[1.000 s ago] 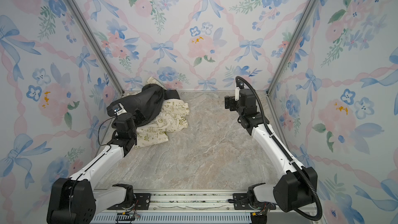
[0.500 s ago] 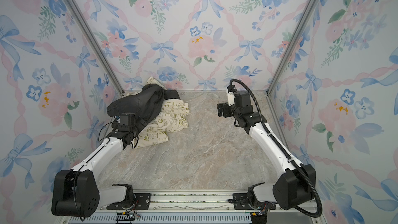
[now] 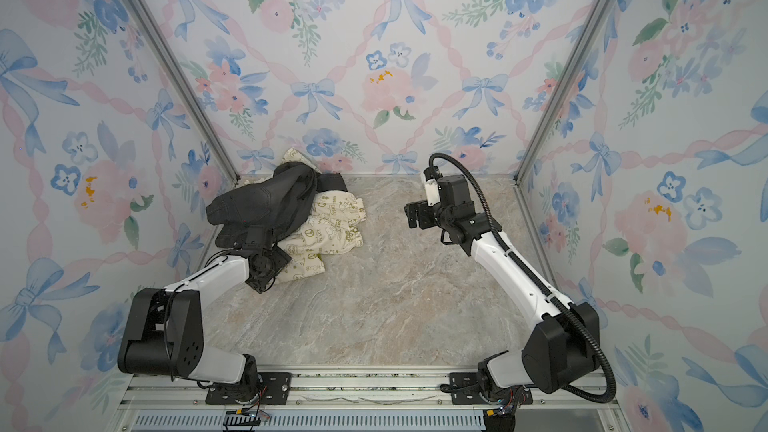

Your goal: Pick out a specific cloth from the pile

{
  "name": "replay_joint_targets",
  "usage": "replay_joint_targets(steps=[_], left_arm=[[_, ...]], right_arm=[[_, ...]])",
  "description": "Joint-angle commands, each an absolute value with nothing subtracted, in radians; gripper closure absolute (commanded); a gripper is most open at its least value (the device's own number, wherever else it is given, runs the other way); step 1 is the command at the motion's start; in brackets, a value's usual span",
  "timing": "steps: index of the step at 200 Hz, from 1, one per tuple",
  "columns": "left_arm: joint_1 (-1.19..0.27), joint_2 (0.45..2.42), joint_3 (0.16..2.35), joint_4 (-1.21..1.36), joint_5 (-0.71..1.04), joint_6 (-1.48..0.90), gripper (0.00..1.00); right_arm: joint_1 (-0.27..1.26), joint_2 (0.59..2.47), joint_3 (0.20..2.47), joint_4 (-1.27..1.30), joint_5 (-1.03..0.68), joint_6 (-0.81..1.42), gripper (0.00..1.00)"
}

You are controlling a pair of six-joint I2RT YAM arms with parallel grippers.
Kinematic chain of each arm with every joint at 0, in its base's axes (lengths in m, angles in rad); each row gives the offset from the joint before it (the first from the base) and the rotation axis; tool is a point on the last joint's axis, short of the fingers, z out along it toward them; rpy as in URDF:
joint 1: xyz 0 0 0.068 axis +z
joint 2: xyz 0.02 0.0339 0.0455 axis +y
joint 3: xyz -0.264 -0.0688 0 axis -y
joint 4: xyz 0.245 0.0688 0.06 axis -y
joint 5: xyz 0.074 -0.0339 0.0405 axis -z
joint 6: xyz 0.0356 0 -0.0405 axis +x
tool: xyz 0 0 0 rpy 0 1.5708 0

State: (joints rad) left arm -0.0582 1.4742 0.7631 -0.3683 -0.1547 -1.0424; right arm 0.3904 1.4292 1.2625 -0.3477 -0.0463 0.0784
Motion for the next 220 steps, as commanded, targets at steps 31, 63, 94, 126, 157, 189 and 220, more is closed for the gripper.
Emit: replay_joint_targets(steps=[31, 63, 94, 126, 157, 189, 220], left_arm=[[-0.06, 1.554, 0.781, -0.395, -0.137, -1.062, 0.44], [-0.055, 1.581, 0.837, -0.395, -0.166, -0.993, 0.91], [-0.05, 1.554, 0.936, -0.396, -0.192, -0.953, 1.0], [-0.034, 1.548, 1.161, -0.394, -0.224, -0.938, 1.0], [-0.025, 1.673, 1.497, -0.393, -0.201, -0.903, 1.0], [-0.026, 1.873, 1.83, -0.394, -0.146, -0.883, 1.0], [-0.022, 2.077, 2.053, -0.394, -0.102, -0.87, 1.0]], right_arm=[[0.407, 1.442, 1.304, -0.391, -0.049, 0.086, 0.03], [0.414, 1.402, 1.249, -0.361, -0.031, 0.087, 0.03], [0.418, 1.377, 1.239, -0.365, -0.016, 0.078, 0.03], [0.417, 1.367, 1.253, -0.365, 0.01, 0.044, 0.03], [0.414, 1.383, 1.278, -0.35, 0.03, 0.032, 0.03], [0.408, 1.415, 1.31, -0.331, 0.034, 0.043, 0.03], [0.401, 1.443, 1.335, -0.327, 0.032, 0.071, 0.03]])
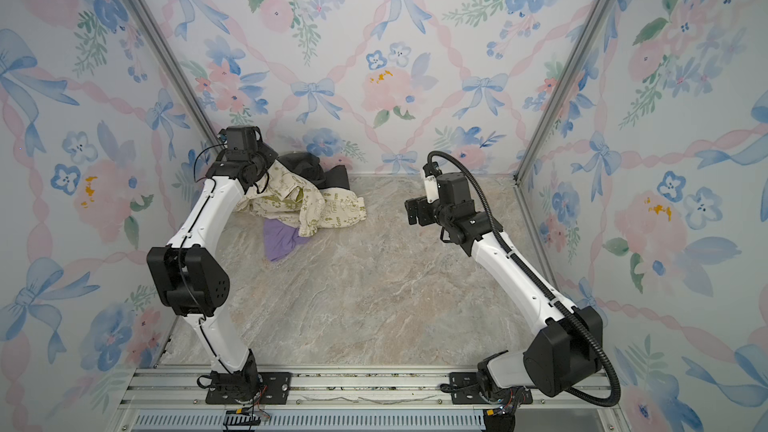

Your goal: Pick out a specific cloth from the pile

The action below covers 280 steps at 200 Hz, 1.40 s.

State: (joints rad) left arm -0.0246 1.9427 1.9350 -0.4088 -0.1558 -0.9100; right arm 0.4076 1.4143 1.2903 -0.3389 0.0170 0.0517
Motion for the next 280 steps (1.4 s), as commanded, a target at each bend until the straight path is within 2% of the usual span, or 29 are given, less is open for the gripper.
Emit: replay_joint_targets(steps=[1, 13, 21, 29, 43, 70, 102, 119, 183, 194, 204, 280], left_arm=[[-0.022, 2.082, 2.058, -0.394, -0.101, -0.869, 1.0], [-0.016, 2.148, 2.1, -0.394, -0.079, -0.872, 1.0], [-0.01, 2.181, 2.105, -0.396, -0.065, -0.886, 0.96], [-0.003, 2.205, 2.091, -0.396, -0.047, -0.907, 0.89], [0.003, 2.235, 2.058, -0.396, -0.02, -0.932, 0.68], [0.013, 2.242, 2.014, -0.396, 0.012, -0.933, 0.44], [0.019, 2.161, 1.975, -0.397, 0.002, -0.906, 0.23], [0.033, 2.095, 1.923, -0.396, 0.013, -0.93, 0.16], [0.048, 1.825, 1.735, -0.396, -0.023, -0.909, 0.13], [0.05, 1.774, 1.681, -0.397, -0.041, -0.912, 0.06], [0.053, 1.733, 1.634, -0.396, -0.047, -0.91, 0.04], [0.066, 1.407, 1.221, -0.397, -0.056, -0.977, 0.03]], right_arm=[[0.401, 1.444, 1.335, -0.328, 0.032, 0.072, 0.03], [0.399, 1.452, 1.344, -0.331, 0.028, 0.078, 0.03], [0.398, 1.456, 1.35, -0.337, 0.029, 0.077, 0.03], [0.398, 1.461, 1.358, -0.346, 0.033, 0.077, 0.03], [0.397, 1.468, 1.369, -0.364, 0.041, 0.077, 0.03], [0.393, 1.476, 1.385, -0.4, 0.035, 0.08, 0.03], [0.39, 1.482, 1.394, -0.428, 0.018, 0.084, 0.03], [0.39, 1.48, 1.393, -0.431, 0.005, 0.09, 0.03], [0.389, 1.45, 1.385, -0.416, -0.03, 0.106, 0.03], [0.389, 1.439, 1.374, -0.408, -0.034, 0.109, 0.03], [0.389, 1.43, 1.364, -0.402, -0.038, 0.115, 0.03], [0.398, 1.407, 1.345, -0.382, -0.07, 0.132, 0.03]])
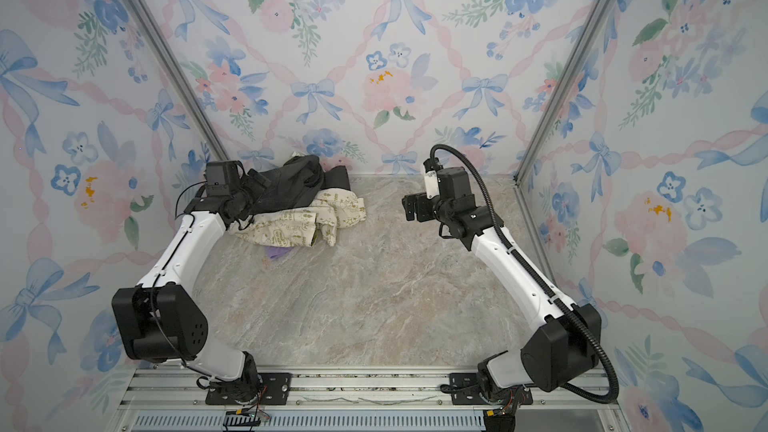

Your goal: Pick out a specific cloth from the pile

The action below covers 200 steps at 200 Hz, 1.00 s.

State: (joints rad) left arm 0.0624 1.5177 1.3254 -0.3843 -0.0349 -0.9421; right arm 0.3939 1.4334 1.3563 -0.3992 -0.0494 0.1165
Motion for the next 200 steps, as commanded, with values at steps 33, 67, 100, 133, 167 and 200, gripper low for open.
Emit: replay_joint_targets(steps=[33, 67, 100, 133, 167, 200], left_arm=[[0.067, 1.269, 1.064, -0.396, -0.074, -1.023, 0.05], [0.069, 1.176, 0.933, -0.406, -0.097, -1.071, 0.05], [0.072, 1.138, 0.844, -0.445, -0.129, -1.091, 0.06], [0.081, 1.113, 0.749, -0.445, -0.113, -1.121, 0.06], [0.107, 1.152, 0.704, -0.428, -0.044, -1.093, 0.04], [0.108, 1.25, 0.706, -0.334, 0.073, -1.028, 0.09]], right_arm=[[0.407, 1.411, 1.347, -0.38, -0.077, 0.136, 0.03], [0.42, 1.43, 1.359, -0.374, -0.086, 0.136, 0.03], [0.438, 1.44, 1.371, -0.374, -0.092, 0.128, 0.03], [0.454, 1.44, 1.37, -0.385, -0.091, 0.104, 0.03], [0.454, 1.439, 1.367, -0.387, -0.096, 0.1, 0.03], [0.455, 1.45, 1.366, -0.379, -0.104, 0.098, 0.03]])
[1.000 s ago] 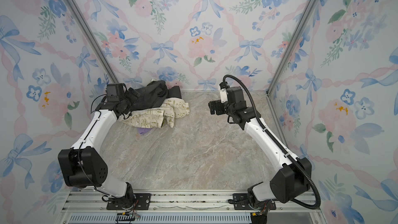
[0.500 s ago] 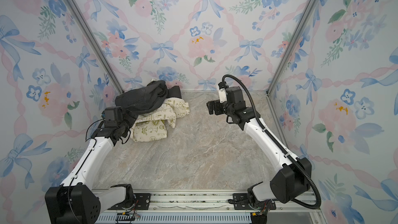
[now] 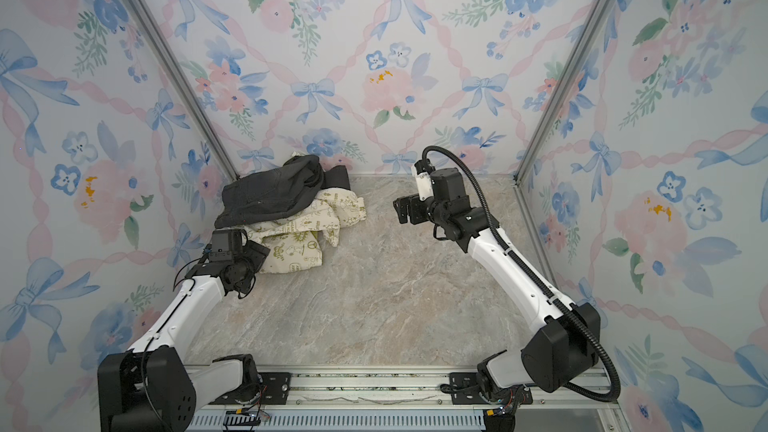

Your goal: Pick out a specific cloth from the pile

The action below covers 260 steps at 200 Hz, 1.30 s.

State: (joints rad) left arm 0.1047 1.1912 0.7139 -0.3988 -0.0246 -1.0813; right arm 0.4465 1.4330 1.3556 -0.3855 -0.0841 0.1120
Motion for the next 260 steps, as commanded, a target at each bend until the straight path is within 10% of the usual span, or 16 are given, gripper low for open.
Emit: replay_joint_targets(steps=[1, 94, 147, 260], left_arm=[[0.108, 1.253, 0.706, -0.332, 0.076, -1.027, 0.1], [0.106, 1.473, 0.667, -0.12, 0.158, -1.015, 0.37], [0.106, 1.567, 0.763, -0.064, 0.153, -1.006, 1.0], [0.076, 1.791, 1.652, -0.069, 0.092, -1.096, 1.0]], right_arm=[[0.456, 1.451, 1.367, -0.378, -0.105, 0.098, 0.03], [0.455, 1.469, 1.384, -0.392, -0.115, 0.074, 0.03], [0.454, 1.468, 1.384, -0.409, -0.106, 0.066, 0.03], [0.384, 1.474, 1.416, -0.421, -0.072, 0.041, 0.03]])
